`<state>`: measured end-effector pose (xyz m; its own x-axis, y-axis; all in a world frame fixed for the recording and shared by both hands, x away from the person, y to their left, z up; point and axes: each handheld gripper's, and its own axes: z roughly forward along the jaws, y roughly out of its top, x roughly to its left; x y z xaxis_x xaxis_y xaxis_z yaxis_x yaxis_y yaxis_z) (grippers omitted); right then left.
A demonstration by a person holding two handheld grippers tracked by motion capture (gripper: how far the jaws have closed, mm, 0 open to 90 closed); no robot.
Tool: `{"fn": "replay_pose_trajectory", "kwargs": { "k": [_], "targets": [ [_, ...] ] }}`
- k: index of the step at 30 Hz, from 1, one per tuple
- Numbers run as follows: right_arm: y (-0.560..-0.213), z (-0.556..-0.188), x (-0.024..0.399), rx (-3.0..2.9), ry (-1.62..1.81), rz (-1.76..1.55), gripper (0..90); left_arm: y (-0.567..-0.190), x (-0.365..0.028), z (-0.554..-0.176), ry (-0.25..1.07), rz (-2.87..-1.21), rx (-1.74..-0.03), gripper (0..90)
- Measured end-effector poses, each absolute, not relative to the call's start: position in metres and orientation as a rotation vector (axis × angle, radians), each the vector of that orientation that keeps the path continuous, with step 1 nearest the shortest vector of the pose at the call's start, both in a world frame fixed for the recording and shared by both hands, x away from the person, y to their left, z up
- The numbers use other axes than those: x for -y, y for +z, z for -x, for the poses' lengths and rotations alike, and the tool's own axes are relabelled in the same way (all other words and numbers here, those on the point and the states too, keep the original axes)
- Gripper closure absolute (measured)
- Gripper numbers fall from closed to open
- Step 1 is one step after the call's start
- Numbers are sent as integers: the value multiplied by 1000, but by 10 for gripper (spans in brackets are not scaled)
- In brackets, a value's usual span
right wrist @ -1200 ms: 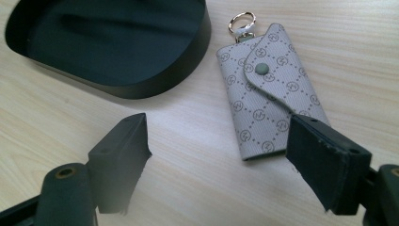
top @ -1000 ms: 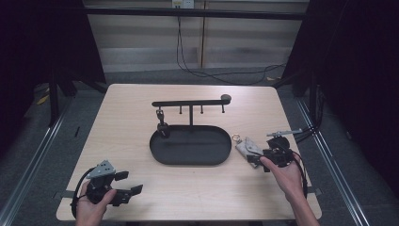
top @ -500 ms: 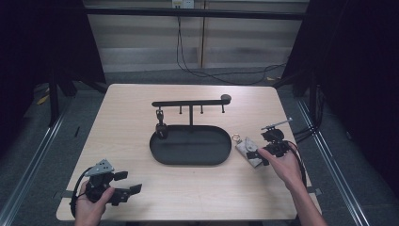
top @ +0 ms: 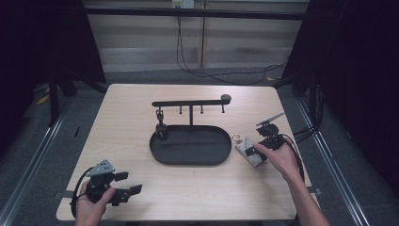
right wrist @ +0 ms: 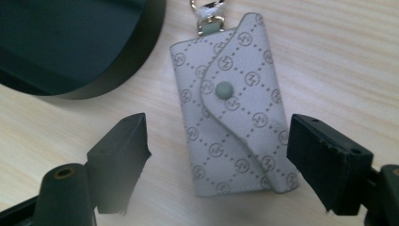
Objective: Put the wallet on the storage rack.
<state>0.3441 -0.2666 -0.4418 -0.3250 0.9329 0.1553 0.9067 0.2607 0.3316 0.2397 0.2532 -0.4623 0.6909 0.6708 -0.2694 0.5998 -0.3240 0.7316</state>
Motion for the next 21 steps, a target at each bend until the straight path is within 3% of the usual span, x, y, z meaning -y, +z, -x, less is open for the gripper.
{"fn": "replay_pose_trajectory", "kwargs": {
  "k": [21],
  "targets": [
    [-466,-366,259,-2489,427,-1785,202,-462,-254,-241,96,-2036,-977,201]
  ]
}}
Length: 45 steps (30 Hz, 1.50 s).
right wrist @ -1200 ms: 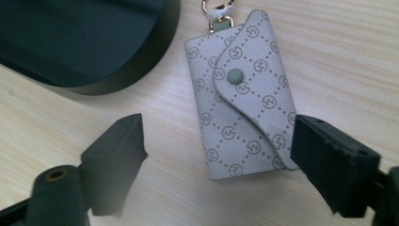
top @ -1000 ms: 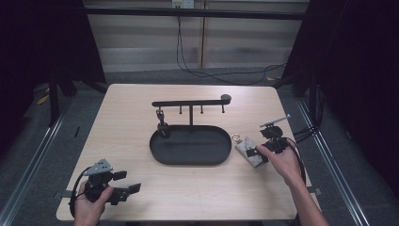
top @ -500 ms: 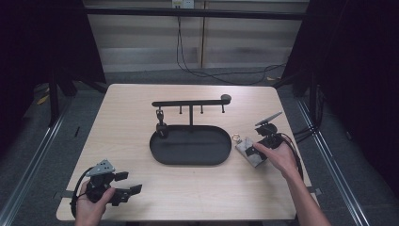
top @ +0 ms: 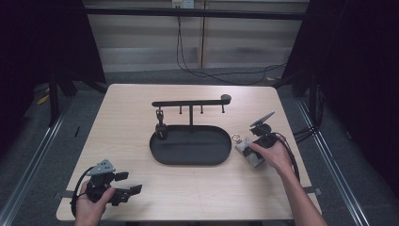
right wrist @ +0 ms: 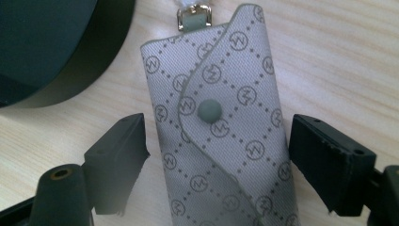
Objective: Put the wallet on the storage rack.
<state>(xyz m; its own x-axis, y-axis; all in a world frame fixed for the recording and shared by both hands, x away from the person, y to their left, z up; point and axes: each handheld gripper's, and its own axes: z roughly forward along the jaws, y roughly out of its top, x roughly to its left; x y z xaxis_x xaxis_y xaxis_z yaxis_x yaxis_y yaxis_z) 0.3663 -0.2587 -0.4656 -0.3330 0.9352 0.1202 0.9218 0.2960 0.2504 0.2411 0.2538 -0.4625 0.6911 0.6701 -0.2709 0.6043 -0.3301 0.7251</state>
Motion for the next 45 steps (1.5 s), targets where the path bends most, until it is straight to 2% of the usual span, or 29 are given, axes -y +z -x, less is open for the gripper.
{"fn": "replay_pose_trajectory", "kwargs": {
  "k": [21,30,45],
  "targets": [
    [-476,-375,242,-2556,231,-1668,278,-460,-258,-242,110,-2013,-978,201],
    [-473,-379,241,-2572,197,-1718,320,-460,-259,-242,114,-2020,-985,201],
    [-456,-377,248,-2520,261,-1838,328,-460,-258,-241,116,-2027,-980,207]
  ]
}}
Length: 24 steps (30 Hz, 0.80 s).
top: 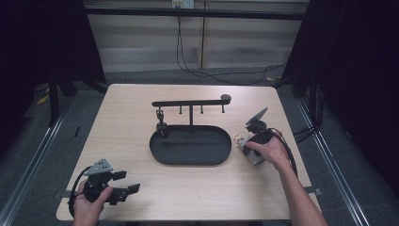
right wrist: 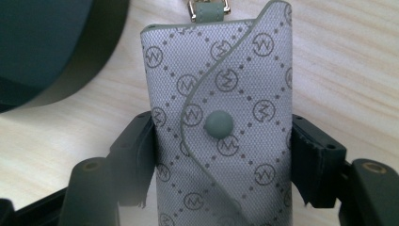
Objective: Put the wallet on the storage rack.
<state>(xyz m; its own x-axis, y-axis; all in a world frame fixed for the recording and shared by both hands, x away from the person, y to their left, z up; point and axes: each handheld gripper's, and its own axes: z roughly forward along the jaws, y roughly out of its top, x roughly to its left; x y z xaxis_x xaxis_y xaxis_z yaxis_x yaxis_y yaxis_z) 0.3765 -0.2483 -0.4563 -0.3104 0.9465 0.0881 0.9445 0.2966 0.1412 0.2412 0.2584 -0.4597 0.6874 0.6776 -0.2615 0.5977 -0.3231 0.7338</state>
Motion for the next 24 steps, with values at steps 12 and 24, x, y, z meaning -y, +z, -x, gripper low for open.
{"fn": "replay_pose_trajectory", "kwargs": {
  "k": [12,24],
  "targets": [
    [-438,-374,255,-2520,322,-1845,329,-460,-258,-242,120,-2042,-983,219],
    [-425,-371,264,-2501,337,-1884,330,-461,-256,-242,127,-2060,-983,219]
  ]
}}
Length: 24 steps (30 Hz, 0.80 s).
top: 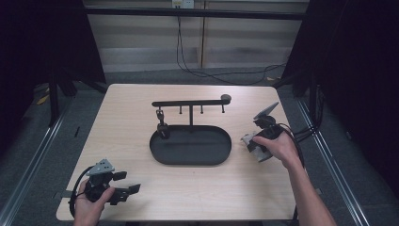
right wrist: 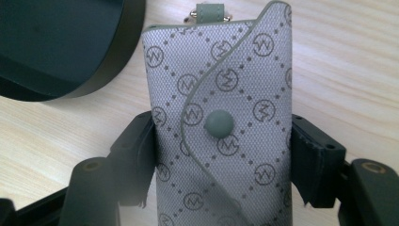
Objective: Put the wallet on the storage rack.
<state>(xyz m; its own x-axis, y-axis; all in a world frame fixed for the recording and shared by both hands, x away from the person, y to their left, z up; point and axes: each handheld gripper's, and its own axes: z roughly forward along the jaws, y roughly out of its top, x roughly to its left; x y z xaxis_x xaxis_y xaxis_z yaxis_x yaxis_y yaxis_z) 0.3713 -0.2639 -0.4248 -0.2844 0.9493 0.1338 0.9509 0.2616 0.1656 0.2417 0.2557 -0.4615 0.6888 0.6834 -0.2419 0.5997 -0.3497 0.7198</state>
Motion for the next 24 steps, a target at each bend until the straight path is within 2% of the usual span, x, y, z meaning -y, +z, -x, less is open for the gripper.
{"fn": "replay_pose_trajectory", "kwargs": {
  "k": [24],
  "targets": [
    [-376,-365,266,2553,-443,1891,330,-461,-257,-242,102,-2049,-981,201]
  ]
}}
